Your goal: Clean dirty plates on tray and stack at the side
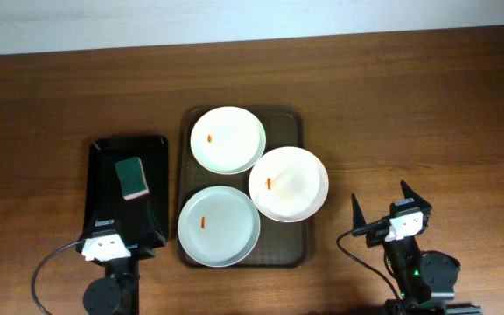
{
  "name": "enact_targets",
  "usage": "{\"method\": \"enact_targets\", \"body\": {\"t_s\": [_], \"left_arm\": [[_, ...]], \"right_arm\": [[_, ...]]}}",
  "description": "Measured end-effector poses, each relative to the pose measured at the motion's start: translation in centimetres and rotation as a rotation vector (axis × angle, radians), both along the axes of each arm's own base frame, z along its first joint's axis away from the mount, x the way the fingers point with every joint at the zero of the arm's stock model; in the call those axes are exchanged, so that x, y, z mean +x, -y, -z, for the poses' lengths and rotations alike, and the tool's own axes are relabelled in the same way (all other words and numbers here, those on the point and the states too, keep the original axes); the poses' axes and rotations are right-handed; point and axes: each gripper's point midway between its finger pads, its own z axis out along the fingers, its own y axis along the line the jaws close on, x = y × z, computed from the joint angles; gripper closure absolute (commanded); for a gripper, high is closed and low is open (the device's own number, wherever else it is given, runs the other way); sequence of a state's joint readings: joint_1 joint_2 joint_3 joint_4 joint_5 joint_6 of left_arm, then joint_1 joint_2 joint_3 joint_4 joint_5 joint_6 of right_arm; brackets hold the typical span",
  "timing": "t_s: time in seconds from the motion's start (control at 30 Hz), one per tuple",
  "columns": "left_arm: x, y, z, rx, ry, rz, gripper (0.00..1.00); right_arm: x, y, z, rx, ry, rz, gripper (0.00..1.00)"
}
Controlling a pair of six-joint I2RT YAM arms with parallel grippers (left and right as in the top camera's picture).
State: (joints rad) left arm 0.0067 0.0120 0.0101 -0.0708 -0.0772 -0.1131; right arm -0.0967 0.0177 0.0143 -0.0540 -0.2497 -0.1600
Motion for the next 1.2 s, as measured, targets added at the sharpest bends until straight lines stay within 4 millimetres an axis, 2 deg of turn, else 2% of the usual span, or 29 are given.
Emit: {"method": "enact_targets", "body": {"t_s": [0.8,1.0,1.03,1.07,1.13,1.2], "left_arm": [[0.0,0.0,0.0,0.000,0.001,0.000,0.00],[0.0,0.1,-3.0,0.000,0.124,0.008,0.00],[0.0,0.4,-3.6,0.001,0.149,0.024,0.00],[-0.2,0.7,-5.4,0.003,0.221,0.040,0.00],[-0.5,1.2,-7.3,0.031,0.289,0.065,0.00],[-0.7,1.4,-9.1,0.075,0.294,0.078,0.00]], "right_arm": [[0.0,0.0,-0.1,-0.007,0.004,0.000,0.02],[0.0,0.0,-0.3,-0.025,0.018,0.002,0.02],[0.0,-0.5,-1.1,-0.026,0.052,-0.030,0.02],[-0.2,-1.1,-2.6,-0.012,0.110,-0.065,0.02],[-0.4,-1.4,-3.3,0.046,0.097,-0.081,0.02],[-1.1,-1.7,-7.4,0.081,0.089,-0.093,0.02]]}}
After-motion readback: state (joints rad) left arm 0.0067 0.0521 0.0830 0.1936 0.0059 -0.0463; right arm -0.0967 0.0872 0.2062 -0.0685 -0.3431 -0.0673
